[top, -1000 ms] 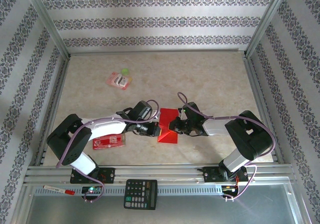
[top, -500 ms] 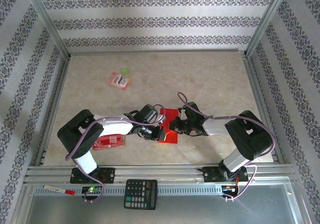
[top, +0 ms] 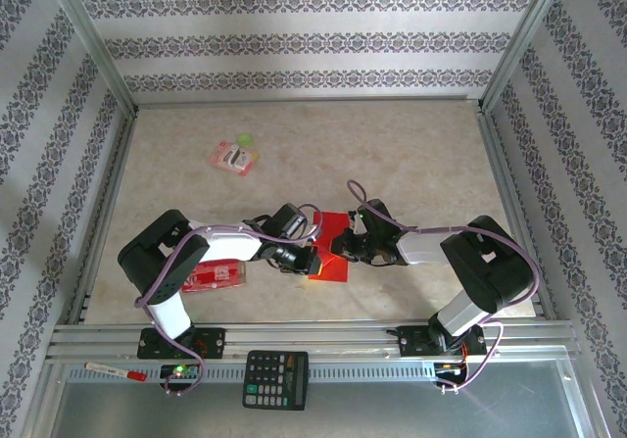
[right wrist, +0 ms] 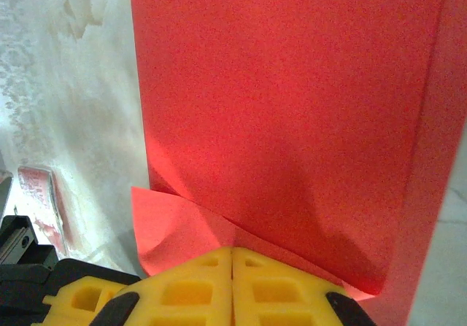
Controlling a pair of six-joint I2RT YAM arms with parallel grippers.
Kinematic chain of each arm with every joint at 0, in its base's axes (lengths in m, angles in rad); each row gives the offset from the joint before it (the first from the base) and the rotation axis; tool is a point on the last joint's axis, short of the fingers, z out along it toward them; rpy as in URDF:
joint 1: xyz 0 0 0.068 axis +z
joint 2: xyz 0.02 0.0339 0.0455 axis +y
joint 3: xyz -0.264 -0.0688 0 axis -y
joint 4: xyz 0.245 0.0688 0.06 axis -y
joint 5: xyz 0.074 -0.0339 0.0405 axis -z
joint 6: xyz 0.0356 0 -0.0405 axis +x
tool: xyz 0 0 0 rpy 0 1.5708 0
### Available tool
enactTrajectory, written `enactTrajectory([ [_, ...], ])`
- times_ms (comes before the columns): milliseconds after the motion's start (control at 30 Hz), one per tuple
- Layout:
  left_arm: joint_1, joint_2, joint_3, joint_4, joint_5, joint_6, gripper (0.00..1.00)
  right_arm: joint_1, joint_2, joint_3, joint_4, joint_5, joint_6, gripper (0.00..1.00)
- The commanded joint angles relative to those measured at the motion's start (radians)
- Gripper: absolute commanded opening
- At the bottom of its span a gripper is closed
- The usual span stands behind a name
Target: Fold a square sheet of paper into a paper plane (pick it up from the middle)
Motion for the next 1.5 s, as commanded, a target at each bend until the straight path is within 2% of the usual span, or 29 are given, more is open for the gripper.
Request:
enactTrajectory([
  [0, 0.022, 0.02, -0.03, -0.002, 0.007, -0.005, 0.0, -0.001, 0.069, -0.047, -0.155, 0.115, -0.05, 0.07],
  [433, 0.04, 0.005, -0.108, 0.02, 0.048, -0.043, 0.0, -0.004, 0.07, -0.043, -0.183, 0.128, -0.065, 0.07],
  [867, 0.053, -0.017, -0.129, -0.059, -0.013, -0.034, 0.0, -0.004, 0.059, -0.033, -0.192, 0.127, -0.072, 0.07],
  [1200, 0.053, 0.034, -0.114, -0.092, -0.031, -0.002, 0.0, 0.004, -0.007, 0.049, -0.161, 0.033, -0.065, 0.14],
  [1467, 0.053, 0.051, -0.118, -0.095, -0.039, 0.003, 0.0, 0.045, -0.096, 0.04, -0.111, -0.019, -0.002, 0.16],
])
